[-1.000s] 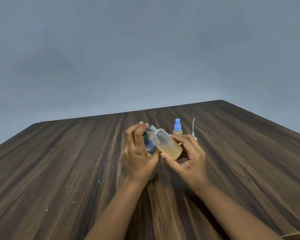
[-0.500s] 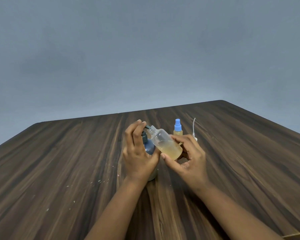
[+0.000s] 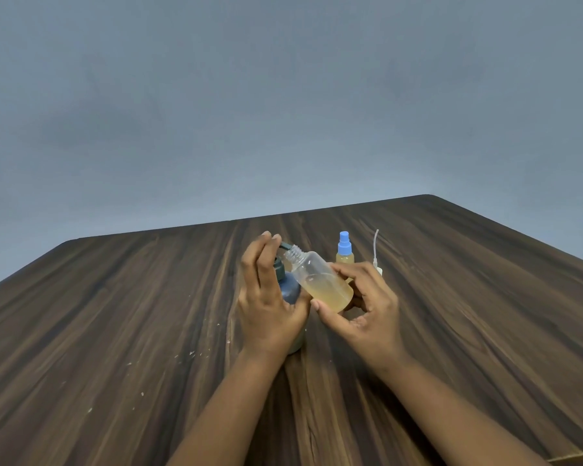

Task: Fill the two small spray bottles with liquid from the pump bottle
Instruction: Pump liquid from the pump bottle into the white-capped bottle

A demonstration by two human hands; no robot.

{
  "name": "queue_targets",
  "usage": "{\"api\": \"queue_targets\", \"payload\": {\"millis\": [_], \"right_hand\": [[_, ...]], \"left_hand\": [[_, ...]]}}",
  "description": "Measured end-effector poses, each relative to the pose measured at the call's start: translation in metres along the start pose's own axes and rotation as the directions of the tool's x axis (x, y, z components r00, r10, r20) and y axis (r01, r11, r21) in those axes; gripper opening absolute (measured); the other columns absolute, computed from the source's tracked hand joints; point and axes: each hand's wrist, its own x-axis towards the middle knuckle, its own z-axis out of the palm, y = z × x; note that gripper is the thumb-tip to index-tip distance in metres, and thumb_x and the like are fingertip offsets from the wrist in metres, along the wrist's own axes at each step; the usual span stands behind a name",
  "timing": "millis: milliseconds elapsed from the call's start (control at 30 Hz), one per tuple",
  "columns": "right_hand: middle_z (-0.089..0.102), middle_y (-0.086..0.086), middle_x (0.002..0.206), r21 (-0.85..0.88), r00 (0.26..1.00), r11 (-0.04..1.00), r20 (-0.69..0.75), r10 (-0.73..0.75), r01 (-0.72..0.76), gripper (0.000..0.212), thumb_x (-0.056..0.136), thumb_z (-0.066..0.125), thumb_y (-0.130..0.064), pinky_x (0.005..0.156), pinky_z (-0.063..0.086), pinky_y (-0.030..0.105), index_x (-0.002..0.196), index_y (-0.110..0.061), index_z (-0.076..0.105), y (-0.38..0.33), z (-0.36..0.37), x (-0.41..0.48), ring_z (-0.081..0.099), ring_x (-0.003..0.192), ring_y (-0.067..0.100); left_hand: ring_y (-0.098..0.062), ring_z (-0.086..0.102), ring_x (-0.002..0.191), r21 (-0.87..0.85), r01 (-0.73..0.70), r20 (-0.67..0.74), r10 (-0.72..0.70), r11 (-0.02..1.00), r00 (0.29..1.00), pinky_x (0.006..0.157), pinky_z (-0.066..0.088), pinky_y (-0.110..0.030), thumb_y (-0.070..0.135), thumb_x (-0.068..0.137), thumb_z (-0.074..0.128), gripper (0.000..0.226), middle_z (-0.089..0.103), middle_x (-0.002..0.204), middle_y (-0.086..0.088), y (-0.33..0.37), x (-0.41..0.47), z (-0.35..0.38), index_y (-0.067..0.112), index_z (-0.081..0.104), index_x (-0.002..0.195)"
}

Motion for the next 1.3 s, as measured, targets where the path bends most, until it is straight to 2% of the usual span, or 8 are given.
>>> {"api": "queue_targets", "payload": {"millis": [200, 433, 600, 800, 1000, 1200, 1300], "right_hand": [[0.061, 0.003, 0.102, -0.01, 1.0, 1.0, -0.011, -0.01, 0.01, 0.048, 0.073, 0.075, -0.035, 0.065, 0.056, 0.027, 0.109, -0.005, 0.066, 0.0011, -0.0005, 0.0003, 0.063, 0.09, 0.016], [0.061, 0.003, 0.103, -0.016, 1.0, 1.0, -0.003, -0.01, 0.009, 0.049, 0.074, 0.074, -0.036, 0.069, 0.056, 0.026, 0.11, -0.004, 0.065, 0.0009, -0.0004, 0.0002, 0.063, 0.092, 0.015], [0.061, 0.002, 0.101, -0.013, 1.0, 1.0, -0.022, -0.017, 0.017, 0.047, 0.074, 0.074, -0.034, 0.068, 0.055, 0.026, 0.109, -0.005, 0.066, 0.001, -0.0006, 0.0002, 0.063, 0.09, 0.014], [0.061, 0.001, 0.101, -0.013, 1.0, 1.0, -0.008, -0.022, 0.022, 0.047, 0.074, 0.074, -0.035, 0.068, 0.055, 0.026, 0.11, -0.005, 0.065, 0.0007, -0.0004, 0.0001, 0.062, 0.091, 0.013], [0.06, 0.001, 0.101, -0.012, 1.0, 1.0, -0.018, -0.015, 0.015, 0.046, 0.073, 0.074, -0.035, 0.067, 0.056, 0.03, 0.109, -0.007, 0.065, 0.0007, -0.0008, 0.0003, 0.062, 0.09, 0.013], [0.061, 0.001, 0.102, -0.023, 1.0, 1.0, -0.005, -0.019, 0.019, 0.048, 0.074, 0.074, -0.036, 0.069, 0.056, 0.029, 0.11, -0.006, 0.065, 0.0004, -0.0007, 0.0007, 0.062, 0.092, 0.014], [0.061, 0.0, 0.102, -0.019, 1.0, 1.0, -0.012, -0.015, 0.015, 0.048, 0.074, 0.074, -0.036, 0.069, 0.056, 0.03, 0.11, -0.006, 0.065, 0.001, -0.0006, 0.0005, 0.062, 0.092, 0.013]], "left_hand": [[-0.012, 0.05, 0.101, -0.011, 0.011, 0.006, -0.011, 1.0, 1.0, 0.062, 0.056, -0.037, 0.008, 0.053, 0.08, 0.075, 0.039, 0.118, 0.001, 0.001, 0.0026, 0.0, 0.018, 0.04, 0.116], [-0.017, 0.048, 0.114, -0.019, 0.006, -0.006, -0.006, 1.0, 1.0, 0.074, 0.055, -0.034, 0.007, 0.057, 0.082, 0.083, 0.036, 0.127, 0.0, -0.0006, 0.0011, -0.0014, 0.018, 0.037, 0.126], [-0.015, 0.05, 0.102, -0.022, 0.031, 0.013, -0.031, 0.999, 0.999, 0.065, 0.056, -0.04, 0.004, 0.053, 0.081, 0.077, 0.038, 0.119, 0.001, 0.0019, 0.0023, 0.0013, 0.018, 0.04, 0.117], [-0.018, 0.049, 0.113, -0.023, 0.013, 0.006, -0.012, 1.0, 1.0, 0.072, 0.056, -0.037, 0.007, 0.057, 0.082, 0.082, 0.036, 0.127, 0.001, -0.0013, 0.002, -0.0012, 0.019, 0.037, 0.125], [-0.014, 0.052, 0.1, -0.022, 0.03, 0.02, -0.03, 0.999, 0.999, 0.064, 0.056, -0.038, 0.013, 0.057, 0.073, 0.068, 0.039, 0.118, 0.002, 0.0033, 0.0034, -0.0007, 0.018, 0.04, 0.117], [-0.014, 0.048, 0.114, -0.043, 0.02, 0.012, -0.02, 0.999, 1.0, 0.073, 0.053, -0.028, 0.009, 0.059, 0.082, 0.08, 0.036, 0.127, 0.001, -0.001, 0.001, -0.0037, 0.018, 0.037, 0.126], [-0.016, 0.051, 0.109, -0.052, 0.03, 0.011, -0.03, 0.998, 0.999, 0.071, 0.055, -0.03, 0.008, 0.059, 0.081, 0.076, 0.037, 0.123, 0.001, -0.0013, 0.0026, -0.0024, 0.019, 0.039, 0.122]]}}
